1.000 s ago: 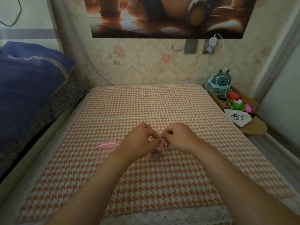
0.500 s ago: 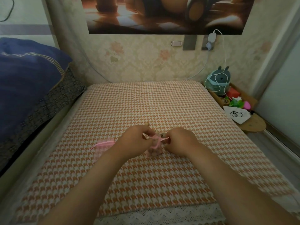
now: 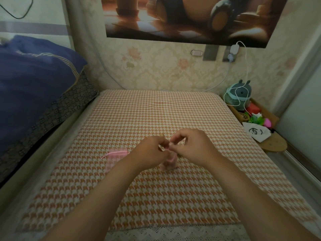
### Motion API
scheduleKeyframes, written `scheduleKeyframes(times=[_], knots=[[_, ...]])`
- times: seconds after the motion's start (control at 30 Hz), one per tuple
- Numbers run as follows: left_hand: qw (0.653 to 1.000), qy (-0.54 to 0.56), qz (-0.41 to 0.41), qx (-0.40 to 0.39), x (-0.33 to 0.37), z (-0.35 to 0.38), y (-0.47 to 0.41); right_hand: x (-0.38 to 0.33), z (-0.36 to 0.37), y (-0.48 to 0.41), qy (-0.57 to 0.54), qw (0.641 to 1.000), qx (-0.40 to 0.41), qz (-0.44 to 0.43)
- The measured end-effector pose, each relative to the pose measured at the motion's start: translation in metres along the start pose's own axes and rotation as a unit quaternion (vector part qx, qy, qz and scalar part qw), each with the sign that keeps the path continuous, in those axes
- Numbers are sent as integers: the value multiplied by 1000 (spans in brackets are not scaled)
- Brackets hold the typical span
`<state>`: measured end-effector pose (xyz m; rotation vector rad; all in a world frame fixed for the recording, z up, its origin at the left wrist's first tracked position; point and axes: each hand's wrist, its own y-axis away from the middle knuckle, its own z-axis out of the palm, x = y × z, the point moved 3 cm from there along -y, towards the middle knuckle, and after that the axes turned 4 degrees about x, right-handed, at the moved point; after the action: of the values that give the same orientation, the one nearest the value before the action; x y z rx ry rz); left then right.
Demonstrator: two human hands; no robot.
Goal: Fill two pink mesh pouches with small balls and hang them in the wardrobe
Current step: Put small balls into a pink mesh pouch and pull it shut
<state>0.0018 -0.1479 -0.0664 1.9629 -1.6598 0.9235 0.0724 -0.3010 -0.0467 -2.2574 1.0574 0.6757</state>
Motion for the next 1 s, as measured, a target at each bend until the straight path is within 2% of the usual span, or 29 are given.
scheduleKeyframes(times=[0.2,0.43,0.53,0.63,0.77,0.9,1.0], knots=[[1000,7,12,-1,4,2,3,3,6,-1,41,999,-11,-17],[1000,16,17,-11,0,5,-1,8,11,-1,69,996,-27,57],[998,50,2,26,-7,2,-6,9,12,-5,66,996,-12,66],[998,-3,-15,58,-20,3,-14,9,11,-8,66,996,-9,67],[996,-81,-30,32,-39,14,-24,10,11,-8,68,996,-28,54],[994,-104,36,-8,-38,27,-29,9,9,-8,68,996,-28,48],[993,-113,33,-2,-42,32,-35,8,9,-7,61,997,-29,46]])
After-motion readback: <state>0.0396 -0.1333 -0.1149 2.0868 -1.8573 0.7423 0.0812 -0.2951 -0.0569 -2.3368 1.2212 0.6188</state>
